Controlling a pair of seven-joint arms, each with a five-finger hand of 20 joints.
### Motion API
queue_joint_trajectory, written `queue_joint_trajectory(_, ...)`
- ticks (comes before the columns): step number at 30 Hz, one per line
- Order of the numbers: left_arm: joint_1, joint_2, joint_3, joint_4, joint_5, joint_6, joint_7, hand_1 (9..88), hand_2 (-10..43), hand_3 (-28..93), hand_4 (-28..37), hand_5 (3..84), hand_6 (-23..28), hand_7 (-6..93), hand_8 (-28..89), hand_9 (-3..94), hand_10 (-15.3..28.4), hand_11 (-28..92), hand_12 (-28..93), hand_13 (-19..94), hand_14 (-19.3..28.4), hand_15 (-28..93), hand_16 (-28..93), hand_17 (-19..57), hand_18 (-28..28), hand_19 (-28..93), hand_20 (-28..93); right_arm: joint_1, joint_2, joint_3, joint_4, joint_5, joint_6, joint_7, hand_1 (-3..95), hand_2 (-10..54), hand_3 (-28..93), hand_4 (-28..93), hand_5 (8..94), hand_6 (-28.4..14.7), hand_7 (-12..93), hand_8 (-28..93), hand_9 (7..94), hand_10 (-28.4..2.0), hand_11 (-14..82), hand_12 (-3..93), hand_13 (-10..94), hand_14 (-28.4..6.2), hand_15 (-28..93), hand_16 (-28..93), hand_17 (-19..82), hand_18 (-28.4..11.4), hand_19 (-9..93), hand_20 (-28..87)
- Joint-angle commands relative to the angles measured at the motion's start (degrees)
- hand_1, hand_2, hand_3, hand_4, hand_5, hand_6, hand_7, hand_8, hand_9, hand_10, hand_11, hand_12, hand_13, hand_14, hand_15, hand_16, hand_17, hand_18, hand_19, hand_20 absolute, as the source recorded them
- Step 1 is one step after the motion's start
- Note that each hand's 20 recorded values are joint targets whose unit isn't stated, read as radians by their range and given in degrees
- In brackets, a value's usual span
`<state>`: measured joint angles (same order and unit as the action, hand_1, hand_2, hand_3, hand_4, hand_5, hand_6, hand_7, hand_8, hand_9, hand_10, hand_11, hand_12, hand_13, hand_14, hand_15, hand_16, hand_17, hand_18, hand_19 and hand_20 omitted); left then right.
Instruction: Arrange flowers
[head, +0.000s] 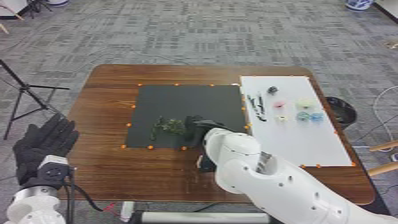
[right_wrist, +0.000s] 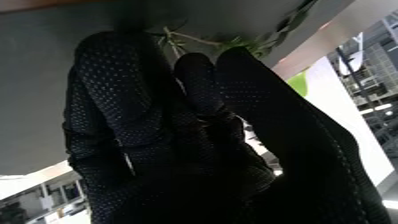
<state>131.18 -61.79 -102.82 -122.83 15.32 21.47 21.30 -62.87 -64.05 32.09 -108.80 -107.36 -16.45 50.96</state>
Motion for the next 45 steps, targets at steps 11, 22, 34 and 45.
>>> queue_joint_trajectory(11,0.56,-0.52,0.16,-0.17,0.04,-0.19,-0.46,24.7,20.5,76,-28.3,46.9,11.3,13.8,-9,37.1,17.6,27,10,27,16.5,36,-7,-6.6,15.5,41,10,-0.46,-1.05,-2.37,-2.43,-0.39,-3.76,-3.57,43.4,10.4,72,-12,41.0,-11.3,78,18,64.6,-21.8,16.9,17.3,67,-13.3,60,32,26,-27.4,78,32)
queue_joint_trajectory(22,1.1,-0.9,-0.42,-0.25,-0.72,-0.05,0.32,24.8,20.5,76,-28.3,46.9,11.3,13.8,-9,37.1,17.6,28,10,27,16.5,36,-7,-6.5,15.4,41,10,0.4,2.84,0.65,-4.51,-4.93,-3.77,-1.39,40.3,9.9,73,-10,40.1,-11.6,78,18,63.2,-22.9,16.5,17.2,66,-13.7,60,32,25,-28.0,77,32)
queue_joint_trajectory(34,1.97,-1.14,-0.96,-0.46,-0.79,-0.42,0.93,24.8,20.4,76,-28.3,46.8,11.4,13.7,-9,37.0,17.6,27,10,27,16.5,36,-7,-6.5,15.5,41,10,-1.67,10.68,12.9,-6.03,-6.1,4.44,1.09,31.4,9.5,71,-11,50.4,-12.6,45,4,65.9,-22.4,22.7,21.3,65,-15.3,63,31,25,-28.4,78,33)
queue_joint_trajectory(45,2.42,-1.18,-0.77,-0.82,-1.24,-0.05,1.74,24.8,20.3,76,-28.3,46.8,11.3,13.8,-9,37.0,17.6,27,10,27,16.5,36,-7,-6.5,15.4,41,10,5.79,14.15,7.98,5.33,-12.55,0.06,5.76,29.7,-3.2,64,-17,57.8,-13.5,10,-5,68.6,-21.0,35.2,29.1,66,-16.2,70,36,27,-28.4,80,34)
